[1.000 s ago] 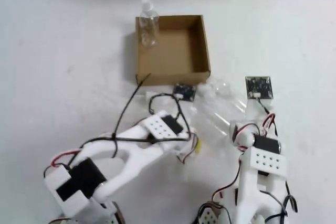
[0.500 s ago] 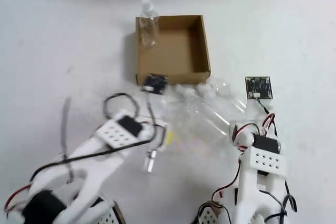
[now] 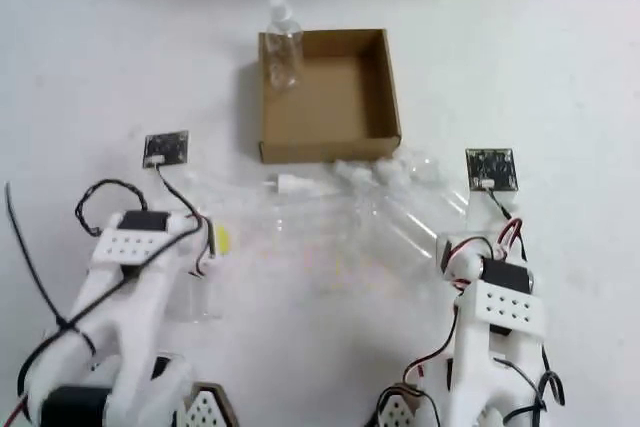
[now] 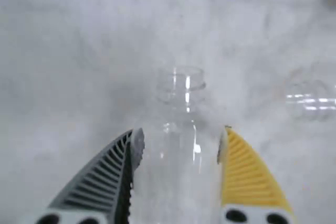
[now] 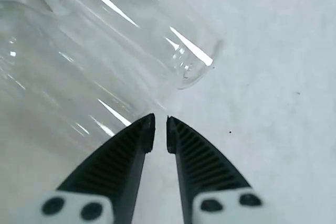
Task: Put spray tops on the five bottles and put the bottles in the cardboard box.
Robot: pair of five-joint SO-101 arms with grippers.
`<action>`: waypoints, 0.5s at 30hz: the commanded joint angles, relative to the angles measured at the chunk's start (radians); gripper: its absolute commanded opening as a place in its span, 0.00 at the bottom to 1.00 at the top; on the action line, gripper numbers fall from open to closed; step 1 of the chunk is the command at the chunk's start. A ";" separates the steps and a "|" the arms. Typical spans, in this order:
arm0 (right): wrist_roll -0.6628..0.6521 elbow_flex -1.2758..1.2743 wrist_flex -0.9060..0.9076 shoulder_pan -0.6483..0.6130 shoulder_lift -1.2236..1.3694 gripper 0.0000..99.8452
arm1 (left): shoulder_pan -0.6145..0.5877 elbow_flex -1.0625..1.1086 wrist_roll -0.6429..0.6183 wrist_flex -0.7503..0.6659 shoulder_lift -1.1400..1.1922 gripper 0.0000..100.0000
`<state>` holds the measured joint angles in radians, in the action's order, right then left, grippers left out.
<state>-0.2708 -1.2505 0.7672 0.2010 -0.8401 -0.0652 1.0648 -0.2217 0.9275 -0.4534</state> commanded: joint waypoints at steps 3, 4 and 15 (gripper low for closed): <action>-0.011 0.006 -0.015 0.004 0.001 0.02 | -0.048 -0.146 0.003 0.008 0.202 0.33; -0.011 0.006 -0.015 0.004 0.001 0.02 | -0.048 -0.160 0.003 0.009 0.225 0.34; -0.011 0.006 -0.015 0.004 0.001 0.02 | -0.045 -0.354 0.011 0.262 0.257 0.34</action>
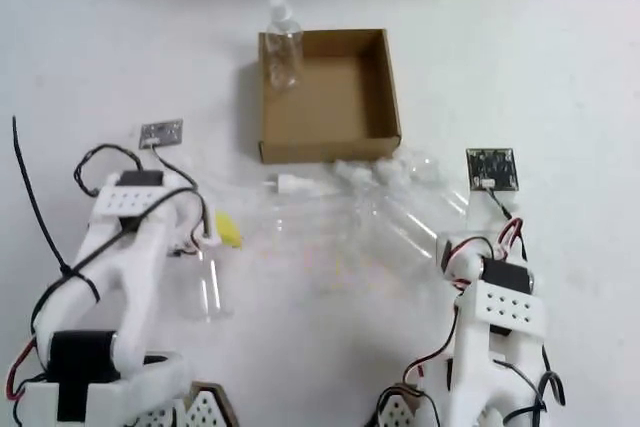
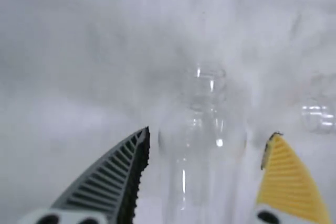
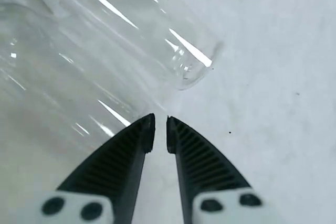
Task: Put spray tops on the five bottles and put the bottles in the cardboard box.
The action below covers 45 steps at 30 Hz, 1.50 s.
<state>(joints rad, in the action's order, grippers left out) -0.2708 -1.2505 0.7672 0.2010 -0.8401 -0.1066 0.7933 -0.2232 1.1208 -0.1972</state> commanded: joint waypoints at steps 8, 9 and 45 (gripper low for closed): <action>-0.011 0.006 -0.015 0.004 0.001 0.02 | 0.001 -0.072 0.012 0.084 0.004 0.34; -0.011 0.006 -0.015 0.004 0.001 0.02 | 0.001 -0.072 0.012 0.089 0.004 0.34; -0.011 0.006 -0.016 0.004 0.001 0.02 | 0.042 -0.362 0.057 0.241 0.328 0.13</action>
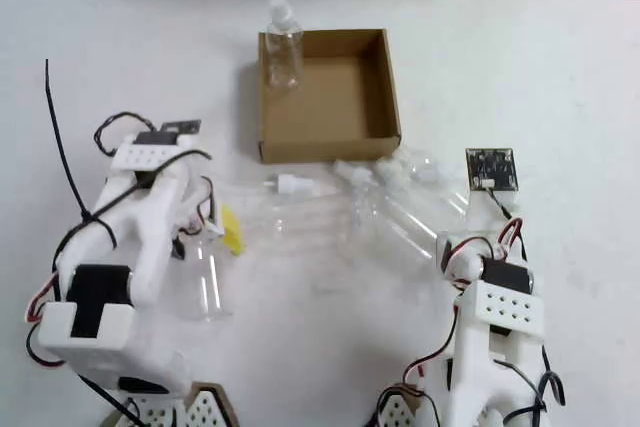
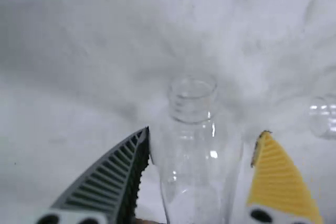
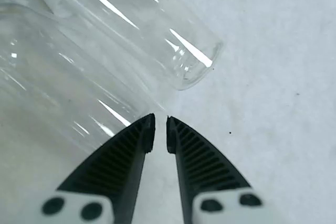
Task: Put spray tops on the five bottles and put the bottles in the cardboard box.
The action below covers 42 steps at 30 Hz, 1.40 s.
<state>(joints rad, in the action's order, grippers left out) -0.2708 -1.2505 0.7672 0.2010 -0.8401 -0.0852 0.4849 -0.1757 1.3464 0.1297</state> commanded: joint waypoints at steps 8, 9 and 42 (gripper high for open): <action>-0.011 0.008 -0.016 0.004 0.001 0.02 | 0.015 -0.064 0.086 0.012 -0.001 0.02; -0.011 0.008 -0.016 -0.004 0.001 0.02 | 0.015 -0.064 0.086 0.006 -0.001 0.03; 0.143 0.413 -0.093 -0.897 0.154 0.02 | -0.328 0.023 -0.244 -0.437 -0.114 0.02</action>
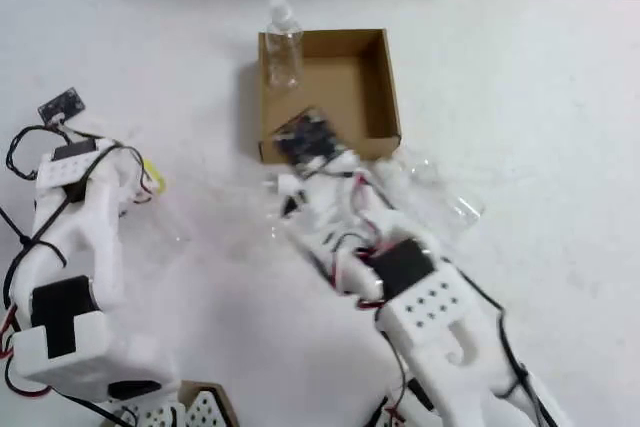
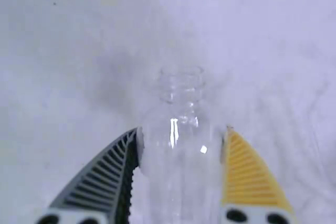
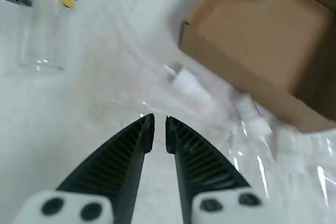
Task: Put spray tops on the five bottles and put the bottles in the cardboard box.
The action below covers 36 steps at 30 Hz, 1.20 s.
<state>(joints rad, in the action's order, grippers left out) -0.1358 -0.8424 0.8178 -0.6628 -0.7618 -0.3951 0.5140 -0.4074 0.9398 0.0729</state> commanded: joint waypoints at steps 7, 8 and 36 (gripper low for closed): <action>0.017 0.094 -0.294 -0.061 0.421 0.02 | -0.018 0.002 -0.012 -0.034 -0.058 0.02; 0.017 0.110 -0.302 -0.071 0.466 0.02 | -0.018 0.002 -0.012 -0.034 -0.058 0.02; 0.006 0.181 0.131 0.232 0.567 0.02 | -0.013 0.003 -0.011 -0.034 -0.056 0.02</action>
<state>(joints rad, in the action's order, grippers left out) -0.1266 -0.6905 0.9037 -0.5140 -0.1373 -0.3951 0.5155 -0.4089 0.9337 0.0729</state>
